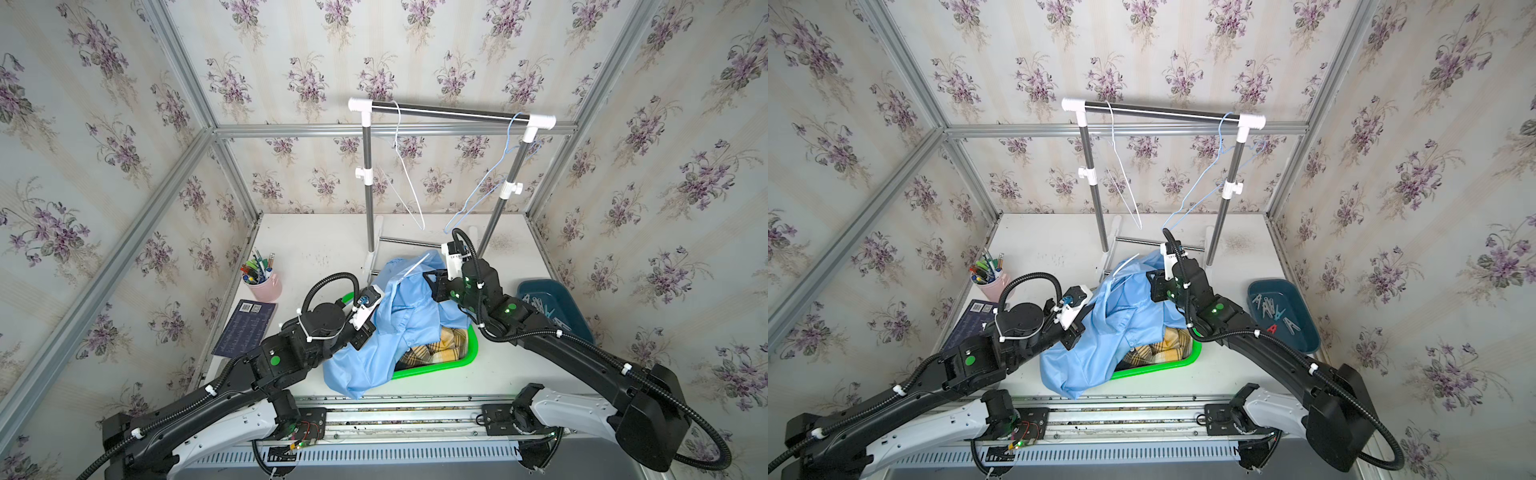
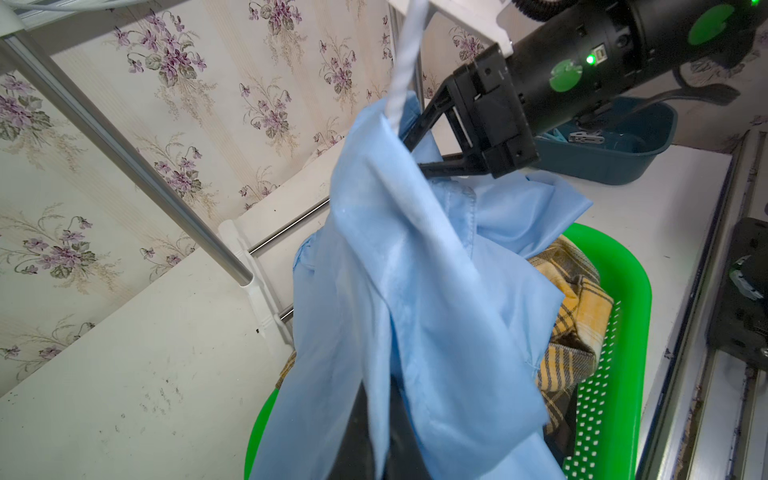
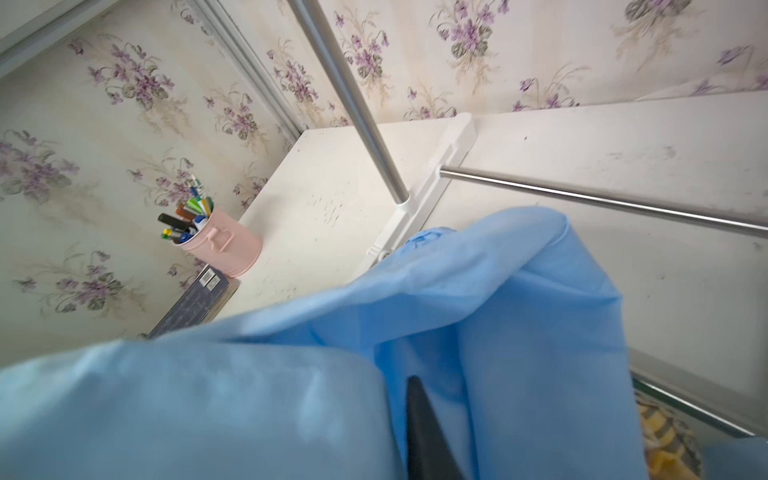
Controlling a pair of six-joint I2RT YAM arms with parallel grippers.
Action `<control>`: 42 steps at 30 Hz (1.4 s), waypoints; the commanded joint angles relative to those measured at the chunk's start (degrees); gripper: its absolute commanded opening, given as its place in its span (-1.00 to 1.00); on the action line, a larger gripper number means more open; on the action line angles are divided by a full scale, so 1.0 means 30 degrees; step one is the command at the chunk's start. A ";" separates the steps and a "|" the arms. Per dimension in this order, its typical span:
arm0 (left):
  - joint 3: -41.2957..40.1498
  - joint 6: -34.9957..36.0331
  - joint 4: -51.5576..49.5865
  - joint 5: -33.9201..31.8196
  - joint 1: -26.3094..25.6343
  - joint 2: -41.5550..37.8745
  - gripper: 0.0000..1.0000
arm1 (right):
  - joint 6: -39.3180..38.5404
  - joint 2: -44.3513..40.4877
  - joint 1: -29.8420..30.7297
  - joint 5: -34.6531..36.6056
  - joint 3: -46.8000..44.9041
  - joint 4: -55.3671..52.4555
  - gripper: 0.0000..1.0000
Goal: Remove the clothespins securing long-sleeve shirts to the hanger
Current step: Remove the long-sleeve shirt from the hanger.
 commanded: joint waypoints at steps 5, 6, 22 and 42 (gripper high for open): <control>0.0627 -0.0488 -0.1630 0.0862 0.0169 -0.0702 -1.00 | 0.0129 0.0264 -0.1985 0.2771 0.0660 -0.0301 -1.00; 0.0681 -0.0467 -0.1857 0.0990 0.0174 -0.0827 -1.00 | 0.0102 0.0372 -0.2209 0.3023 0.0795 -0.0430 -1.00; 0.0204 -0.2794 -0.2822 0.3871 0.0205 0.0211 -0.68 | 0.0837 0.2628 -0.4207 -0.0351 0.0328 0.0922 -1.00; 0.3079 0.4139 -0.1226 -0.2053 -0.7077 0.5399 0.32 | 0.1972 0.4153 -0.3194 -0.2934 0.0271 0.1686 -1.00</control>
